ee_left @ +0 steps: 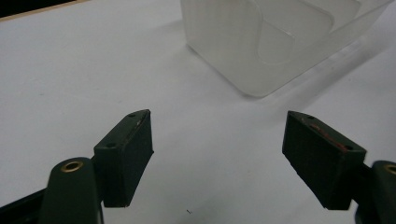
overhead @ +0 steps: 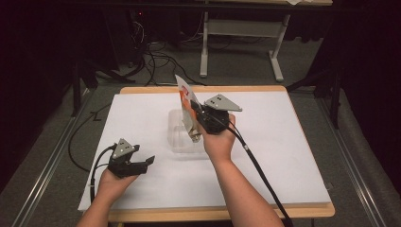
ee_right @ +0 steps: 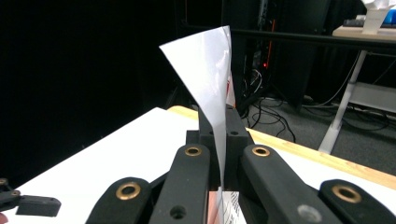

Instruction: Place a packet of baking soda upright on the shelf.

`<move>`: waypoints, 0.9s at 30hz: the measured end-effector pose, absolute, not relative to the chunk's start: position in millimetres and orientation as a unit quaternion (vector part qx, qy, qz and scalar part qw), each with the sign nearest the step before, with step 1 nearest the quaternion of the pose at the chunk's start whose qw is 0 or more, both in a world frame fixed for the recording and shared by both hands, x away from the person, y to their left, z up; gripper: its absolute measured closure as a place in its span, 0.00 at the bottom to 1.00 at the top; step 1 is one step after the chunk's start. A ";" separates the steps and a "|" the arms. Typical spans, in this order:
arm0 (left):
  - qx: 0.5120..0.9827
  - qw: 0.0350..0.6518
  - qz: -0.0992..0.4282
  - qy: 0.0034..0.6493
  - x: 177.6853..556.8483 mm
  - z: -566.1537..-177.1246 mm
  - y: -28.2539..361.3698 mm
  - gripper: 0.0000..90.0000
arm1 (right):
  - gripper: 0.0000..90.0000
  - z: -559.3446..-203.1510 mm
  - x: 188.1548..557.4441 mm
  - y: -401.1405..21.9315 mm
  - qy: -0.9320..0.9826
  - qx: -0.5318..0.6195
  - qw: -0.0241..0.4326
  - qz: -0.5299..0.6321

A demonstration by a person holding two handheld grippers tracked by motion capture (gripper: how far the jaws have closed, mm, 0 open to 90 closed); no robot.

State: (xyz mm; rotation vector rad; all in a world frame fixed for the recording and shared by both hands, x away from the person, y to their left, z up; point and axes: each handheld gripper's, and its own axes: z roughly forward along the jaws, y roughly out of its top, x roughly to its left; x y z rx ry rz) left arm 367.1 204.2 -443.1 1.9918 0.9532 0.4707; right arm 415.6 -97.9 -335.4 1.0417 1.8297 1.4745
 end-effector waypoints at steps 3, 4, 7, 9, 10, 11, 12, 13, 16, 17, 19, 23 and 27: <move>0.797 0.428 0.188 0.382 367.3 -443.2 204.0 0.28 | 1.00 -340.5 421.5 -92.9 0.685 0.392 0.278 0.547; 0.797 0.428 0.188 0.382 367.3 -443.2 204.0 0.28 | 1.00 -341.8 423.0 -91.1 0.686 0.393 0.279 0.546; 0.798 0.427 0.187 0.382 367.7 -443.6 203.5 0.28 | 1.00 -345.5 427.2 -85.5 0.689 0.394 0.280 0.540; 0.798 0.427 0.186 0.381 367.8 -443.6 203.4 0.28 | 1.00 -348.2 429.3 -82.7 0.688 0.394 0.280 0.542; 0.799 0.427 0.186 0.381 367.8 -443.6 203.4 0.28 | 1.00 -349.6 430.3 -81.6 0.690 0.395 0.281 0.538; 0.799 0.427 0.186 0.381 367.9 -443.7 203.4 0.28 | 1.00 -351.4 431.5 -80.5 0.690 0.396 0.279 0.537; 0.799 0.427 0.186 0.381 367.9 -443.7 203.4 0.28 | 1.00 -353.2 432.9 -79.6 0.692 0.397 0.276 0.536; 0.800 0.426 0.184 0.381 368.3 -444.0 203.5 0.28 | 1.00 -355.0 433.8 -78.8 0.694 0.398 0.276 0.532; 0.800 0.425 0.183 0.382 368.7 -444.7 203.1 0.27 | 1.00 -358.3 435.8 -77.4 0.697 0.395 0.275 0.531; 0.801 0.424 0.183 0.381 368.9 -445.0 202.7 0.27 | 1.00 -359.5 436.2 -76.3 0.696 0.397 0.274 0.532; 0.801 0.424 0.182 0.381 368.9 -444.8 202.7 0.27 | 1.00 -360.1 436.5 -74.7 0.696 0.396 0.274 0.533; 0.799 0.426 0.184 0.382 368.3 -444.1 203.3 0.27 | 1.00 -362.4 436.5 -71.7 0.697 0.392 0.275 0.534; 0.800 0.424 0.187 0.380 368.7 -444.6 203.5 0.27 | 1.00 -369.6 435.8 -70.7 0.701 0.392 0.267 0.532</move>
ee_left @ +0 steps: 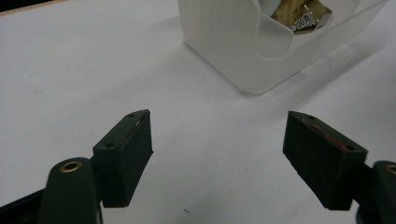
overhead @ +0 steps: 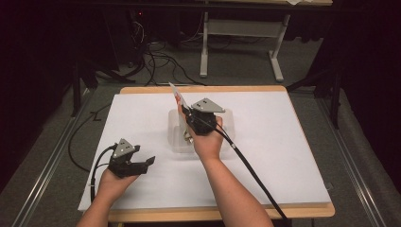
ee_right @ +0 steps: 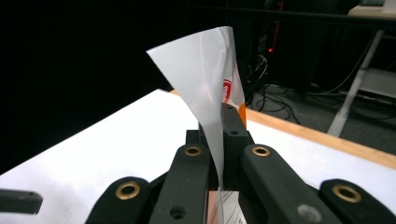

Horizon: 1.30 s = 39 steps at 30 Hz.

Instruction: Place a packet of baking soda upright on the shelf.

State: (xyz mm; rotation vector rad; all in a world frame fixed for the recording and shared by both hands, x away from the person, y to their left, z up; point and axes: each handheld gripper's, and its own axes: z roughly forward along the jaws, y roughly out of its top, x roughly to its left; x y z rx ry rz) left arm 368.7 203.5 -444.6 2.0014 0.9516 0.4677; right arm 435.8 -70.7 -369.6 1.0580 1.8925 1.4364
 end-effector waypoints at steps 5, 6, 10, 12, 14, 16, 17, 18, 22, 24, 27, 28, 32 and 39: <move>0.800 0.425 0.183 0.381 367.6 -444.6 202.0 0.27 | 1.00 -376.3 433.2 -73.6 0.699 0.395 0.262 0.536; 0.800 0.425 0.184 0.381 367.6 -444.6 202.0 0.27 | 1.00 -376.5 432.5 -74.0 0.699 0.395 0.261 0.536; 0.800 0.424 0.186 0.381 368.2 -444.2 203.1 0.27 | 1.00 -377.1 429.0 -74.6 0.705 0.387 0.261 0.534; 0.800 0.424 0.185 0.381 368.6 -444.0 204.0 0.27 | 1.00 -378.2 427.4 -76.0 0.703 0.389 0.261 0.535; 0.799 0.426 0.185 0.382 368.6 -444.1 204.1 0.27 | 1.00 -379.5 426.8 -78.5 0.700 0.391 0.259 0.538; 0.799 0.426 0.186 0.382 368.5 -444.2 203.7 0.27 | 1.00 -380.7 426.3 -81.2 0.699 0.393 0.260 0.539; 0.800 0.425 0.186 0.381 368.5 -444.1 203.5 0.27 | 1.00 -381.4 425.5 -81.9 0.699 0.395 0.258 0.538; 0.800 0.424 0.186 0.381 368.6 -444.2 203.2 0.27 | 1.00 -381.9 425.1 -82.7 0.700 0.393 0.259 0.537; 0.800 0.424 0.187 0.380 368.8 -444.3 202.8 0.27 | 1.00 -383.8 422.2 -84.6 0.700 0.392 0.260 0.538; 0.800 0.424 0.186 0.381 368.8 -444.2 202.7 0.27 | 1.00 -385.0 421.5 -85.4 0.699 0.393 0.259 0.539; 0.800 0.424 0.186 0.382 368.7 -444.4 202.4 0.27 | 1.00 -386.8 421.2 -85.7 0.699 0.394 0.256 0.539; 0.800 0.425 0.187 0.381 368.7 -444.3 202.4 0.27 | 1.00 -388.6 420.6 -85.6 0.700 0.395 0.256 0.537; 0.800 0.423 0.187 0.381 369.1 -444.5 203.0 0.27 | 0.98 -389.2 419.4 -85.5 0.700 0.397 0.255 0.537; 0.800 0.424 0.187 0.381 369.7 -444.3 203.7 0.27 | 0.81 -399.6 411.4 -81.9 0.709 0.403 0.247 0.524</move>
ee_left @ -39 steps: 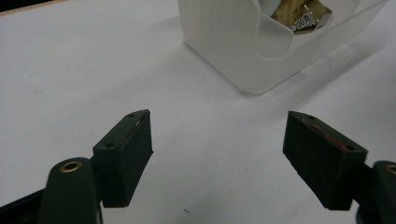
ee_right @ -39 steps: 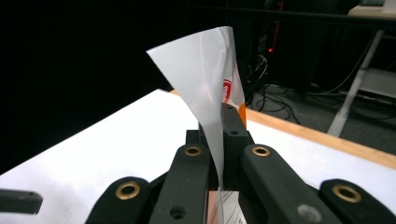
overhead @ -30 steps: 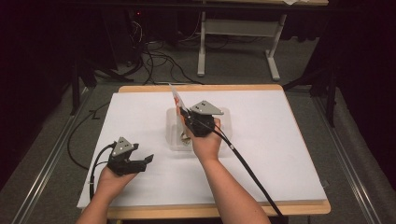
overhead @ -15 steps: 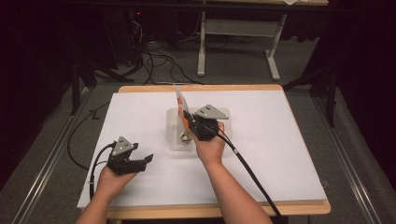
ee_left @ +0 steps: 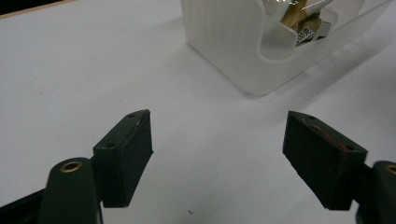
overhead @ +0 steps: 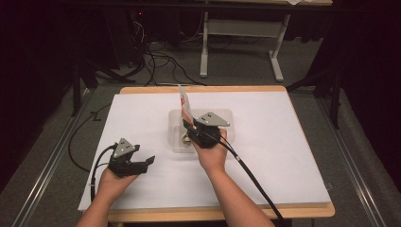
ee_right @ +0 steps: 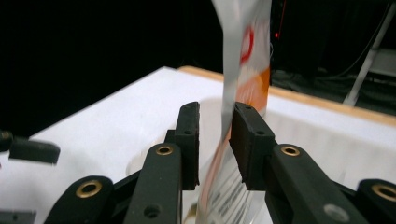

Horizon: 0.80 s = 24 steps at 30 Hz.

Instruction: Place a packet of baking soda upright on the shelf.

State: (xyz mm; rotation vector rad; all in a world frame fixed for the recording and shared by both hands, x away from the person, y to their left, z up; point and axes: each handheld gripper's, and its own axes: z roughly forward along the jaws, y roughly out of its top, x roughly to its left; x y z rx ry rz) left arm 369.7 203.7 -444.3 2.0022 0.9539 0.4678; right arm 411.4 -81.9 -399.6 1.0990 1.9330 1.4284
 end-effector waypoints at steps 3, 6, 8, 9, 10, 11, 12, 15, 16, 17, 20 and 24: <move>0.799 0.425 0.188 0.381 369.0 -444.2 202.8 0.27 | 0.91 -409.8 410.5 -79.6 0.721 0.404 0.236 0.512; 0.801 0.423 0.188 0.380 369.0 -444.2 203.0 0.27 | 0.99 -416.9 409.1 -77.8 0.726 0.402 0.231 0.508; 0.800 0.423 0.188 0.381 369.2 -444.5 202.8 0.27 | 1.00 -418.3 409.2 -77.7 0.726 0.401 0.229 0.509; 0.801 0.422 0.188 0.380 369.2 -444.3 203.2 0.27 | 1.00 -418.7 408.8 -77.7 0.726 0.403 0.228 0.508; 0.801 0.422 0.188 0.381 369.1 -444.3 203.2 0.27 | 1.00 -419.2 408.7 -77.8 0.726 0.403 0.229 0.508; 0.800 0.423 0.188 0.381 369.0 -444.3 203.3 0.27 | 1.00 -419.9 408.5 -78.0 0.726 0.402 0.229 0.508; 0.800 0.423 0.188 0.381 369.0 -444.3 203.3 0.27 | 1.00 -420.6 408.1 -78.1 0.726 0.402 0.230 0.509; 0.801 0.422 0.188 0.381 369.2 -444.5 203.4 0.27 | 1.00 -422.9 407.5 -78.0 0.727 0.402 0.228 0.508; 0.801 0.422 0.188 0.381 369.2 -444.5 203.4 0.27 | 1.00 -422.9 407.5 -78.0 0.727 0.402 0.228 0.508; 0.802 0.421 0.187 0.381 369.1 -444.8 202.8 0.27 | 1.00 -424.7 406.9 -76.8 0.728 0.401 0.228 0.506; 0.802 0.420 0.187 0.380 368.8 -444.6 202.6 0.27 | 1.00 -426.1 406.3 -75.8 0.729 0.401 0.228 0.505; 0.800 0.422 0.188 0.382 367.7 -444.2 203.3 0.27 | 1.00 -431.4 406.0 -75.2 0.730 0.403 0.224 0.505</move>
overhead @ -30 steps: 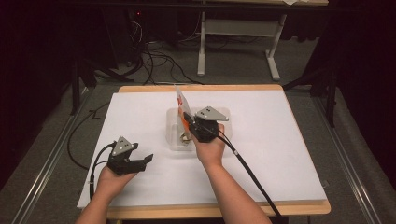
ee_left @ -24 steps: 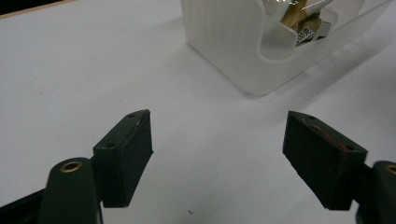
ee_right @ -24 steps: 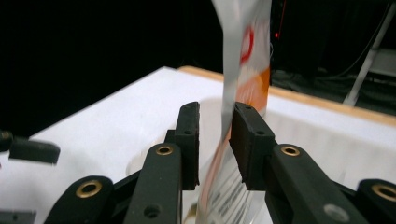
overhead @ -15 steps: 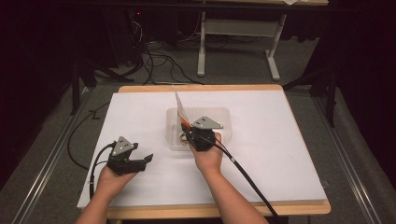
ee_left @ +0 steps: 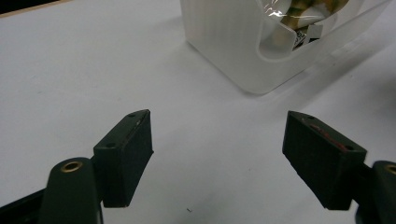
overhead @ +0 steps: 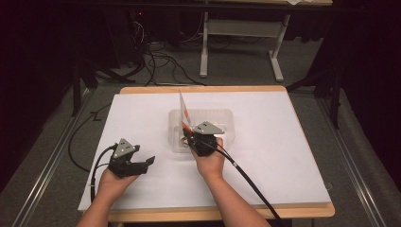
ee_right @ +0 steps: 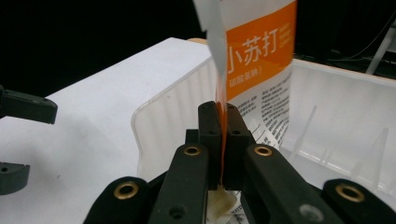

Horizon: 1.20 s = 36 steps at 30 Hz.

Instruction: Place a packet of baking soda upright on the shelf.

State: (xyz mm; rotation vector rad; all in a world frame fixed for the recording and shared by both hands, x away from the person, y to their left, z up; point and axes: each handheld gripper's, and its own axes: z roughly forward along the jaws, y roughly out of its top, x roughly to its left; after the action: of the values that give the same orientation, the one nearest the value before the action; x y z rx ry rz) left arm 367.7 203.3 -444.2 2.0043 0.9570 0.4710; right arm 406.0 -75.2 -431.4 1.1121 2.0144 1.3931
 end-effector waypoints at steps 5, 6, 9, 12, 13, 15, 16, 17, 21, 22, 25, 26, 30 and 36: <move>0.801 0.422 0.188 0.381 367.8 -444.0 203.1 0.28 | 1.00 -443.8 406.8 -74.6 0.742 0.411 0.212 0.486; 0.801 0.422 0.188 0.381 367.8 -444.0 203.1 0.28 | 1.00 -443.8 406.8 -74.6 0.742 0.411 0.212 0.486; 0.803 0.419 0.187 0.381 368.9 -444.8 202.7 0.28 | 0.94 -446.0 405.6 -76.0 0.735 0.415 0.206 0.496; 0.802 0.420 0.188 0.380 368.5 -445.0 201.7 0.28 | 0.77 -441.5 406.1 -77.3 0.727 0.416 0.213 0.502; 0.803 0.420 0.188 0.380 368.5 -444.9 201.7 0.28 | 0.72 -439.4 406.5 -77.9 0.723 0.421 0.217 0.503; 0.802 0.420 0.188 0.381 368.7 -444.8 202.1 0.28 | 0.68 -437.1 407.4 -78.5 0.718 0.423 0.222 0.507; 0.802 0.420 0.187 0.381 368.9 -444.8 202.3 0.28 | 0.68 -434.1 408.7 -78.8 0.713 0.426 0.222 0.511; 0.801 0.421 0.188 0.381 369.0 -444.8 202.4 0.28 | 0.75 -430.5 411.3 -78.7 0.710 0.426 0.229 0.512; 0.803 0.419 0.188 0.380 368.7 -444.9 201.9 0.28 | 0.99 -427.3 414.3 -78.9 0.712 0.423 0.230 0.511; 0.803 0.420 0.187 0.380 369.0 -445.1 201.6 0.28 | 1.00 -428.9 415.8 -78.0 0.715 0.422 0.228 0.509; 0.803 0.419 0.188 0.380 368.9 -445.0 201.7 0.28 | 1.00 -433.4 415.1 -74.3 0.722 0.419 0.231 0.500; 0.803 0.419 0.188 0.380 368.7 -444.9 201.7 0.28 | 1.00 -434.7 414.4 -73.1 0.723 0.419 0.231 0.498; 0.803 0.419 0.188 0.379 368.7 -444.7 201.8 0.28 | 0.99 -434.8 413.5 -72.8 0.723 0.419 0.225 0.501; 0.800 0.422 0.189 0.381 369.1 -444.5 203.1 0.28 | 0.68 -423.2 412.5 -75.8 0.726 0.411 0.215 0.508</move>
State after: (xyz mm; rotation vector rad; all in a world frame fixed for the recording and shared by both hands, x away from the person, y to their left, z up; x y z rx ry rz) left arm 369.1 203.1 -444.5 2.0041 0.9551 0.4741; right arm 412.5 -75.8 -423.2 1.1403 2.0120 1.4074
